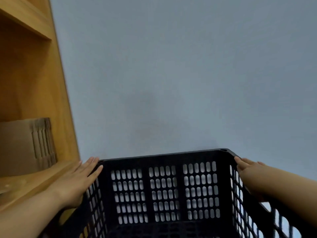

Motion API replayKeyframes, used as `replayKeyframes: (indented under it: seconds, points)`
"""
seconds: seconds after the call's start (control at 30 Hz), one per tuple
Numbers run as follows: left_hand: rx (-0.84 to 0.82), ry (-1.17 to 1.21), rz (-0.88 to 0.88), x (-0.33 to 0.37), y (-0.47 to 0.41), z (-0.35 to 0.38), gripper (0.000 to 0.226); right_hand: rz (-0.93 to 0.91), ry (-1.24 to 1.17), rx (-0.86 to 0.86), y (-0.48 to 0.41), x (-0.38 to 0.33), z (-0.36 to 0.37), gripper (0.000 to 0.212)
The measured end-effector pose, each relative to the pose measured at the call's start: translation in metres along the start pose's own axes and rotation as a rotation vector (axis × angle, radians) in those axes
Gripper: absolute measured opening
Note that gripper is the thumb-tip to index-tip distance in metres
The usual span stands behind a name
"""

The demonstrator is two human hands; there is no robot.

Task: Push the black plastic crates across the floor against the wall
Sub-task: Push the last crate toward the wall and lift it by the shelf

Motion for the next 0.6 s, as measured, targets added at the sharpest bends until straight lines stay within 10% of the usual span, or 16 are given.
replayKeyframes:
  seconds: [0.6]
  points:
    - [-0.357,0.260,-0.113,-0.009,0.017,0.007,0.106,0.195,0.114,-0.124,0.034,-0.013,-0.008,0.083]
Point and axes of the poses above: each hand's wrist, its own y-axis away from the middle knuckle, its own z-axis out of the palm, x = y × z, the point moved 1 cm from there along -y, towards the middle knuckle, and after that the axes turned 6 degrees about -x, right-handed, at the moved point
